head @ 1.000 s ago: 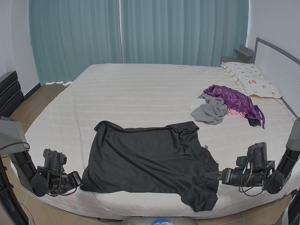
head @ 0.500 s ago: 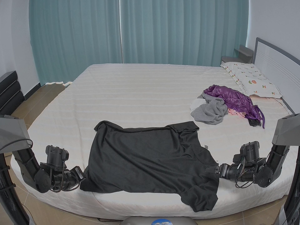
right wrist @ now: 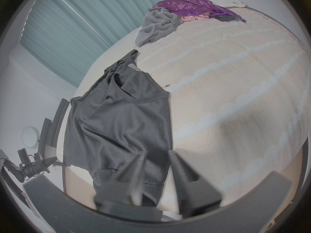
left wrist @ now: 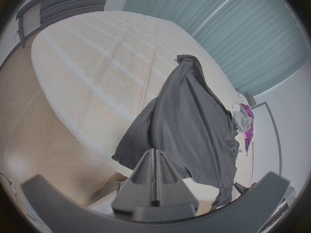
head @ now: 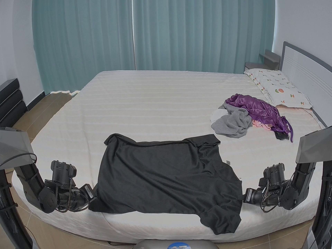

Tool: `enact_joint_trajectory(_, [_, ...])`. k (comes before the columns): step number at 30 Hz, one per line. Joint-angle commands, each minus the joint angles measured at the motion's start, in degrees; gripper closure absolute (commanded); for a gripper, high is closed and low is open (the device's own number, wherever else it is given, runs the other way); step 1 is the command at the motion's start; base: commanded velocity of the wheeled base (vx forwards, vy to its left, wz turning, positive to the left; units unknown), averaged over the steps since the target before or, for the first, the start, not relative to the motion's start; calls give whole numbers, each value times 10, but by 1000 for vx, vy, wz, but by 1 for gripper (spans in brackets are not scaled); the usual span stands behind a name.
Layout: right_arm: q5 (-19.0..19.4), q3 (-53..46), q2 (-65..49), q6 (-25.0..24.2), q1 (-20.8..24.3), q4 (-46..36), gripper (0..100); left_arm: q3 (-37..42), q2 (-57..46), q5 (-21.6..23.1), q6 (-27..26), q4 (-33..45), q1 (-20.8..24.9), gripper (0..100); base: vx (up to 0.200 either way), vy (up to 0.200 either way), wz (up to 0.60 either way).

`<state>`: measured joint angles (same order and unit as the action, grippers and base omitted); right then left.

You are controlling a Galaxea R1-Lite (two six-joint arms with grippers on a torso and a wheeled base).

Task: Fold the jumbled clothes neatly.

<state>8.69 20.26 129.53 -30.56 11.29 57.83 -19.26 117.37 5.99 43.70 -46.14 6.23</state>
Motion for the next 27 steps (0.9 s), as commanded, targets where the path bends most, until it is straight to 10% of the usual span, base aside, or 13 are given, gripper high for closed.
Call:
enact_joint_trajectory(1, [-8,-7,14,3,7,1,100,0,1,1,0,1,-1,100,0,0,0])
enact_joint_trajectory(16, [-8,-69,-41,38,-10,1,100,5,-2,1,-2,-1,0,100,0,0,0])
enact_joint_trajectory(17, [-4,-67,-38,37,-11,2,0,5,-2,1,-1,0,0,100,0,0,0])
enact_joint_trajectory(27, [63,-67,-42,-29,-1,55,0,37,-55,2,-7,-21,0,100,0,0,0])
